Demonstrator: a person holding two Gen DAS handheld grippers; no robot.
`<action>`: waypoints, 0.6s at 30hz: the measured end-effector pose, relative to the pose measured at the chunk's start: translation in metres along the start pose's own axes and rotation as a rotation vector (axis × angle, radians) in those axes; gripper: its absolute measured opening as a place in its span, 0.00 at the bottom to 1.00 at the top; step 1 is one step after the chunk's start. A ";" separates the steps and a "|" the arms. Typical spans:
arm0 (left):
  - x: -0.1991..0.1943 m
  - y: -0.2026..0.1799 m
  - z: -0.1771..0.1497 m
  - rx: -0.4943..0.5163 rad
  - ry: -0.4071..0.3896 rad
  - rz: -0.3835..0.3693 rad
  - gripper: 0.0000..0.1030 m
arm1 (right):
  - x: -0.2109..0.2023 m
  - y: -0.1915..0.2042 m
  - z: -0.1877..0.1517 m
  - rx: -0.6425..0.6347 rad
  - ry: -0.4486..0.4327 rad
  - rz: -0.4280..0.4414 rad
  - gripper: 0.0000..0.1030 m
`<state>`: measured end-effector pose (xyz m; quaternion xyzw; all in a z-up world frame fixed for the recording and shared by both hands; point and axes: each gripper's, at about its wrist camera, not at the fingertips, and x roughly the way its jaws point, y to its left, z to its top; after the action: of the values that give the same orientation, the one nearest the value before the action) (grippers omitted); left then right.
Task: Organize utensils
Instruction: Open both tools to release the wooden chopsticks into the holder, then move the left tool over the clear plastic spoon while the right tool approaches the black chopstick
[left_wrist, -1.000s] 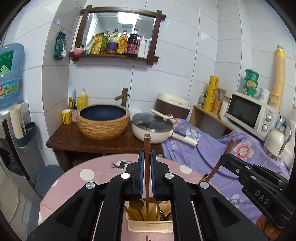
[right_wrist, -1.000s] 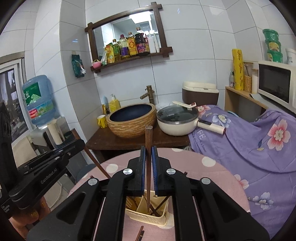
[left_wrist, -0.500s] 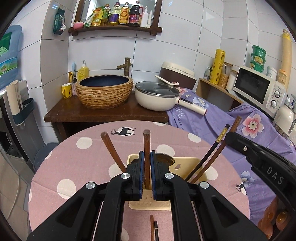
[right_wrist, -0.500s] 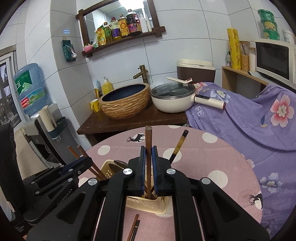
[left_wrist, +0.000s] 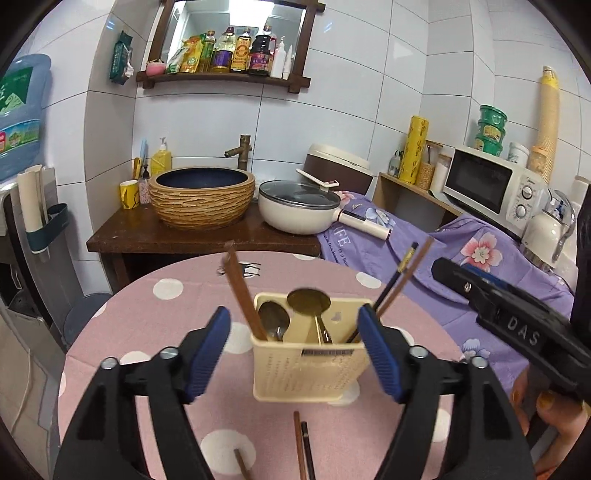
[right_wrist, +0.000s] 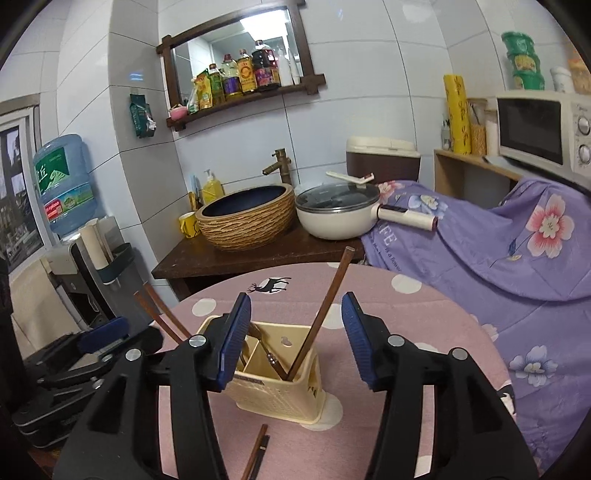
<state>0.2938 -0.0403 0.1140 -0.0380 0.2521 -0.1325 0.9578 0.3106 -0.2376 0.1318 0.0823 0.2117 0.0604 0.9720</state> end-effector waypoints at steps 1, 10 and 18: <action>-0.006 0.002 -0.007 0.002 0.003 0.004 0.74 | -0.006 0.002 -0.005 -0.014 0.004 0.001 0.50; -0.020 0.015 -0.099 0.103 0.173 0.099 0.76 | -0.009 0.015 -0.084 -0.074 0.213 0.001 0.50; -0.009 0.025 -0.180 0.064 0.347 0.122 0.67 | 0.005 0.027 -0.159 -0.063 0.377 0.016 0.50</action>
<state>0.2034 -0.0144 -0.0420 0.0314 0.4109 -0.0867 0.9070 0.2455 -0.1890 -0.0076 0.0407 0.3873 0.0892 0.9167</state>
